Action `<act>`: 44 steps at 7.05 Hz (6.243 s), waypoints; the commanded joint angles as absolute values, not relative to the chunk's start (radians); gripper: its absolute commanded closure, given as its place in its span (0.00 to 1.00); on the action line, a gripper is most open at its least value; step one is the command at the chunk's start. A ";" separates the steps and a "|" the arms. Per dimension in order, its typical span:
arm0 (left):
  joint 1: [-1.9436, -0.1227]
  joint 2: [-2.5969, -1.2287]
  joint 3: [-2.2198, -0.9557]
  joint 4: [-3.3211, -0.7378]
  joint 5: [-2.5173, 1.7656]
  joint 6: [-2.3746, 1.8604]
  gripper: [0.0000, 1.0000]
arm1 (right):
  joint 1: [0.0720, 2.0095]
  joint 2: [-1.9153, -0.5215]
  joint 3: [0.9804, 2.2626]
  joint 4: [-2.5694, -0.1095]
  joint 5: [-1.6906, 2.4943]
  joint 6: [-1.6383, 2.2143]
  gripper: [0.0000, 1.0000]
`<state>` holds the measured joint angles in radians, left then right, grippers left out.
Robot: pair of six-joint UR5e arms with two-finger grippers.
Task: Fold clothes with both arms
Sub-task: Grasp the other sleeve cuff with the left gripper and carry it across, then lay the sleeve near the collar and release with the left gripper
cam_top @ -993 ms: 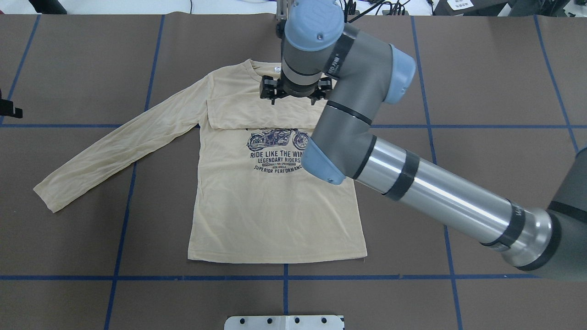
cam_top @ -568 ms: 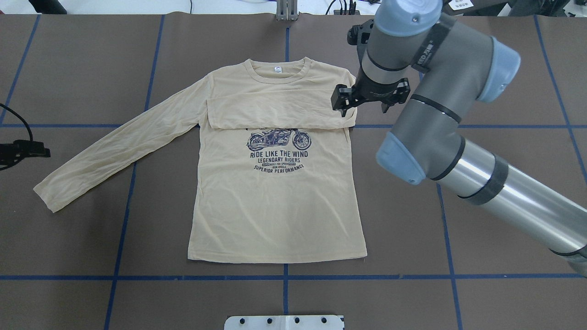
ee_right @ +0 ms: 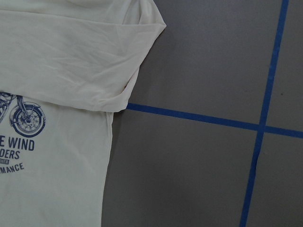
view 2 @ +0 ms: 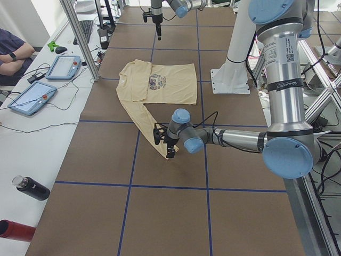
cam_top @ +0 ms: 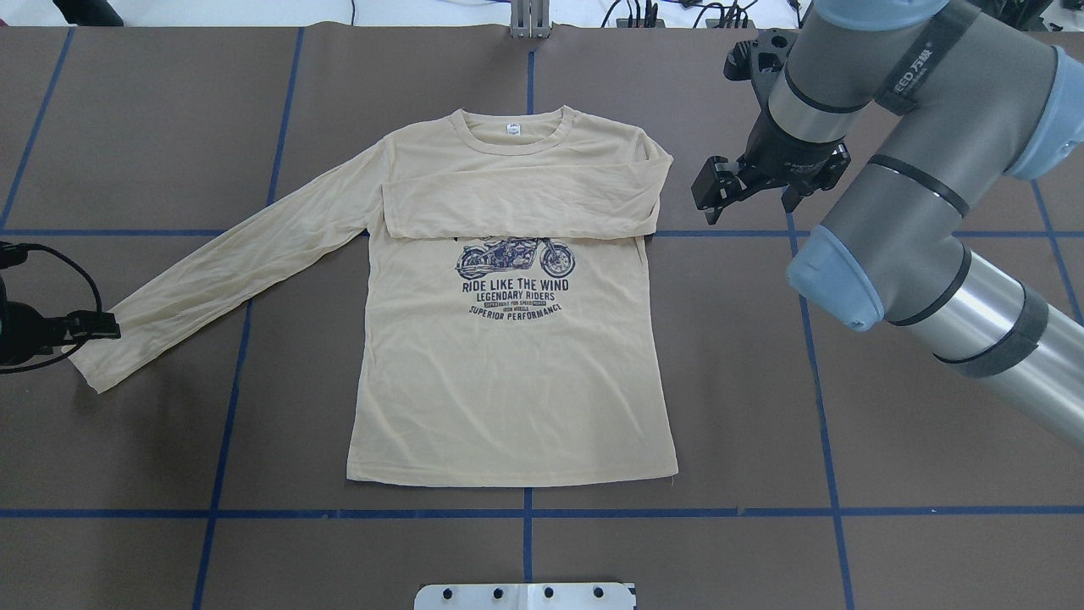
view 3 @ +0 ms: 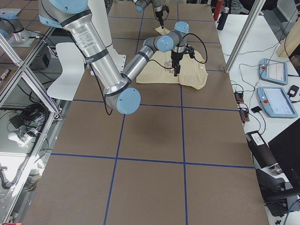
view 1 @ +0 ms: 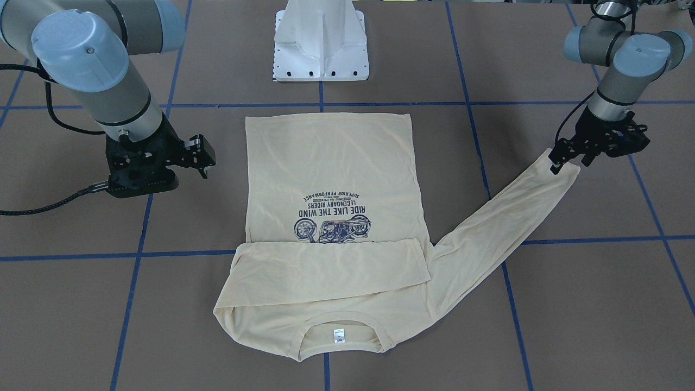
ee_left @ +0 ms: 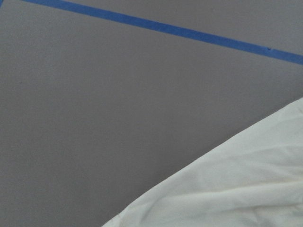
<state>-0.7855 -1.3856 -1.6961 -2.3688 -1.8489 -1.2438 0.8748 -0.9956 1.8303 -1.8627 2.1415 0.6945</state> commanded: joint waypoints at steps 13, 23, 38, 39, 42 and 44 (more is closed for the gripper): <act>-0.784 -1.339 -1.888 -2.283 -1.989 -1.230 1.00 | 0.885 -1.049 1.867 -1.864 2.146 0.692 0.00; -0.933 -2.458 -1.543 -1.913 -2.373 -1.707 1.00 | 0.903 -1.282 1.990 -1.855 2.131 0.655 0.00; -0.612 -2.421 -1.317 -2.342 -2.003 -1.826 0.00 | 0.847 -1.261 1.939 -1.624 2.140 0.832 0.00; -0.618 -2.371 -1.424 -2.219 -2.003 -1.763 0.00 | 0.781 -1.265 1.942 -1.514 2.134 0.995 0.00; -0.659 -2.145 -1.777 -1.938 -2.000 -1.597 0.00 | 0.535 -1.272 1.980 -1.419 1.970 1.292 0.00; -0.673 -2.039 -1.909 -1.870 -2.000 -1.527 0.00 | 0.364 -1.266 1.973 -1.420 1.811 1.382 0.01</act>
<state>-0.6661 -2.1059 -1.8278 -1.9101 -2.0004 -1.5676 0.4664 -1.2692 1.9757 -1.4212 1.9089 1.3222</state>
